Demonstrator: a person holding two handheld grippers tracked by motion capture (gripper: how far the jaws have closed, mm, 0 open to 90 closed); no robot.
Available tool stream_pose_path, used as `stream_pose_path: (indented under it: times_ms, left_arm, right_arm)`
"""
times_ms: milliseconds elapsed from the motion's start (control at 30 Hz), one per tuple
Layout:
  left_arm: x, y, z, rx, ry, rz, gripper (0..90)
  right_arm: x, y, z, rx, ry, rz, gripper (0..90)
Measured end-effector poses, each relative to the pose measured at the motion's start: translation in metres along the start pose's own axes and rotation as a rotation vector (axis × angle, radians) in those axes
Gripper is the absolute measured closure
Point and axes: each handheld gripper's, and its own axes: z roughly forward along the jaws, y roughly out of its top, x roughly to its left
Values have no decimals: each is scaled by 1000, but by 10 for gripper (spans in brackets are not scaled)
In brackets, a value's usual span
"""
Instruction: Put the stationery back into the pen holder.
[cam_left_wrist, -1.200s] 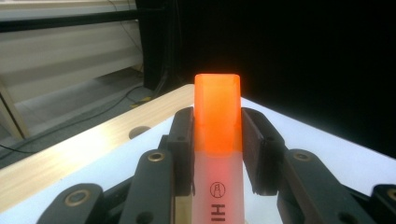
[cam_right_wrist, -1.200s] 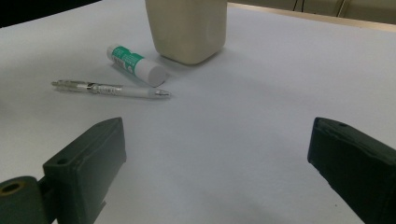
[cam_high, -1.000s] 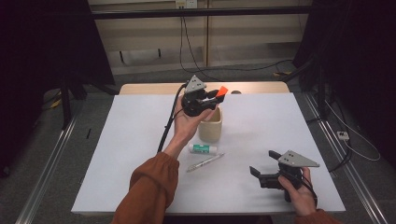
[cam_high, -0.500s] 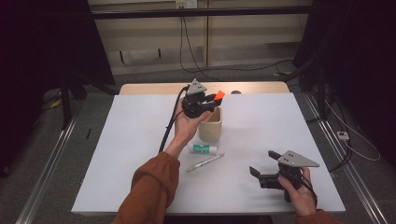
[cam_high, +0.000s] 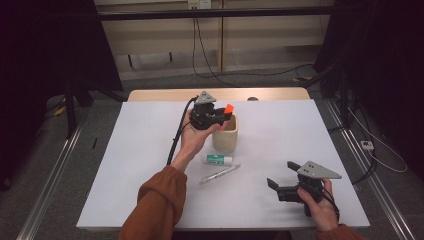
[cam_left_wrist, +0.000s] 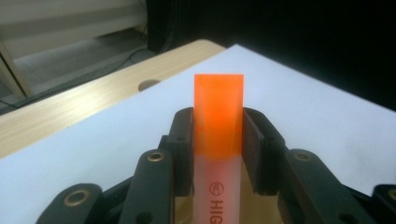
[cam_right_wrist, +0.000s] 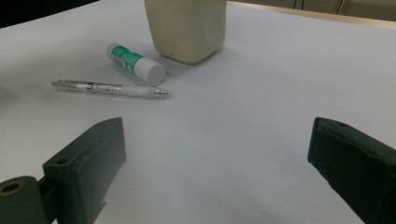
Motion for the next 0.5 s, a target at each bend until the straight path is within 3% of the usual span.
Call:
stream_pose_path:
  times_ms: [167, 333, 500]
  left_arm:
    - [0, -3, -1, 41, 3, 16, 668]
    - [-1, -3, -2, 32, -9, 5, 652]
    - [-4, -1, -5, 20, -4, 11, 533]
  right_arm:
    - [-2, 0, -1, -2, -6, 8, 41]
    - [-1, 0, 0, 0, -2, 2, 42]
    - [-1, 0, -1, -4, -5, 7, 41]
